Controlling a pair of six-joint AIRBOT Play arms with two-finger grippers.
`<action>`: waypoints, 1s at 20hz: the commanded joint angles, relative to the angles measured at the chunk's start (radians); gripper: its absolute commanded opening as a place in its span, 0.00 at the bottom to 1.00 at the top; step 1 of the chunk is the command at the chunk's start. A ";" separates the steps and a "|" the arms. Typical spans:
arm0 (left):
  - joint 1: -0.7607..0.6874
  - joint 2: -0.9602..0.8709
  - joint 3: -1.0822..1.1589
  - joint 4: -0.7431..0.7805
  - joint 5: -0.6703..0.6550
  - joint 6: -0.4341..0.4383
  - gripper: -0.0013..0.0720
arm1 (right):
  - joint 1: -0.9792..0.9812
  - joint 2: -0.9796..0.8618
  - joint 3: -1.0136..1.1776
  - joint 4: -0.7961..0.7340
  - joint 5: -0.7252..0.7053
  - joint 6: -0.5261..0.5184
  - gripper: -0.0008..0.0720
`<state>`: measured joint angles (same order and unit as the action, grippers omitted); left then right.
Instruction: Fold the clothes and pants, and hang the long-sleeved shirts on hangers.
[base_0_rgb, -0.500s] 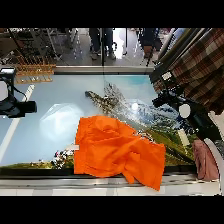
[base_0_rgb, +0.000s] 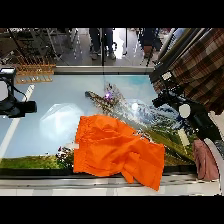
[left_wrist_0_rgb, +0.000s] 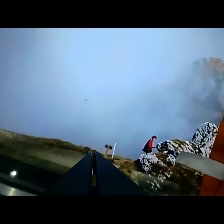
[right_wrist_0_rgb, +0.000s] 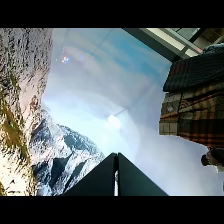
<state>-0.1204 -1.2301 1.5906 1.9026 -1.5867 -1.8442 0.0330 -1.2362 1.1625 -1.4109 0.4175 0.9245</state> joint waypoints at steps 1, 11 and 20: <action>0.001 -0.001 0.000 -0.003 0.021 -0.001 0.03 | 0.000 -0.001 -0.002 -0.004 -0.014 -0.016 0.04; -0.004 -0.061 0.000 -0.003 0.187 0.000 0.03 | 0.019 0.015 -0.001 0.142 -0.408 0.037 0.04; 0.036 0.011 -0.052 -0.232 0.210 0.280 0.96 | -0.221 0.281 -0.004 0.087 0.490 0.090 0.63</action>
<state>-0.1089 -1.2655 1.5753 1.8286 -1.3808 -1.6981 -0.0822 -1.0435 1.1610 -1.2911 0.5346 0.9802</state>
